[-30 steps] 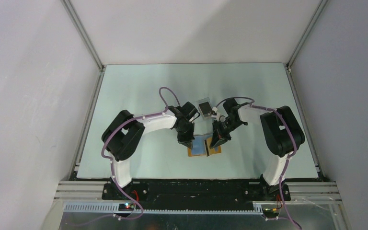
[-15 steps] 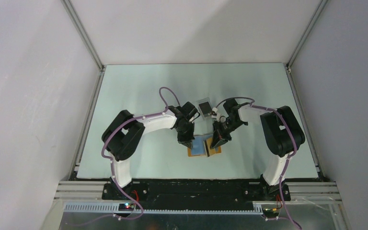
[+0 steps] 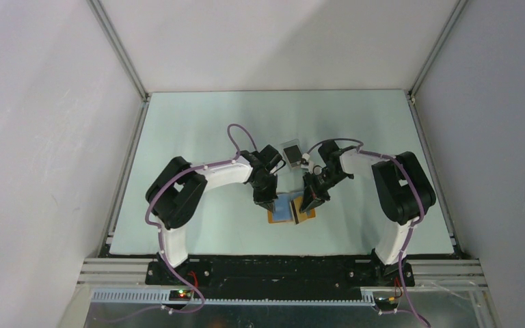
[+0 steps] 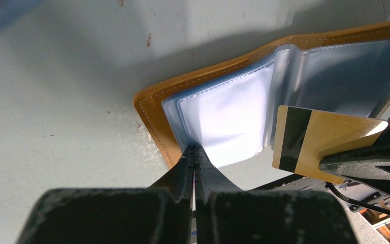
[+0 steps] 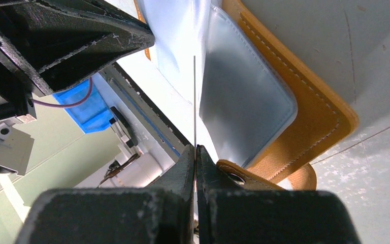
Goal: Put the credit cards into the card holder
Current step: Insert the credit card into the card holder.
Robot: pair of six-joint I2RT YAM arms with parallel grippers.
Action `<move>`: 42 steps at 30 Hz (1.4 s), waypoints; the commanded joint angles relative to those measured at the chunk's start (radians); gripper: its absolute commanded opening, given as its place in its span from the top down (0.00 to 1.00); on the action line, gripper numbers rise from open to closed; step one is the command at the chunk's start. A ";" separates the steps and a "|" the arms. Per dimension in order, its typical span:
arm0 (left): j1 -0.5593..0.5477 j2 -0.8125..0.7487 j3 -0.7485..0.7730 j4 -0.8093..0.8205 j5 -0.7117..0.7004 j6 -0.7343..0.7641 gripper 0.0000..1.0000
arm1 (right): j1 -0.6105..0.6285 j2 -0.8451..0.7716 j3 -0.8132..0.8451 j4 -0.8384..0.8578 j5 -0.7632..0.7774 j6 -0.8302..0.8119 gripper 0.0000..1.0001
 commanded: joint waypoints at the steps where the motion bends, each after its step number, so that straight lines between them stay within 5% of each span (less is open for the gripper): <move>1: 0.007 0.048 -0.014 -0.021 -0.114 0.040 1.00 | 0.010 0.011 0.008 -0.003 0.017 -0.006 1.00; 27: 0.006 0.049 0.004 -0.039 -0.113 0.058 0.98 | 0.039 0.094 0.032 0.071 0.013 0.048 1.00; 37: 0.006 0.048 0.040 -0.091 -0.147 0.088 0.79 | 0.029 0.117 0.075 0.071 0.062 0.055 1.00; 42: 0.006 0.051 0.050 -0.107 -0.154 0.097 0.77 | 0.027 0.132 0.077 0.104 0.046 0.071 1.00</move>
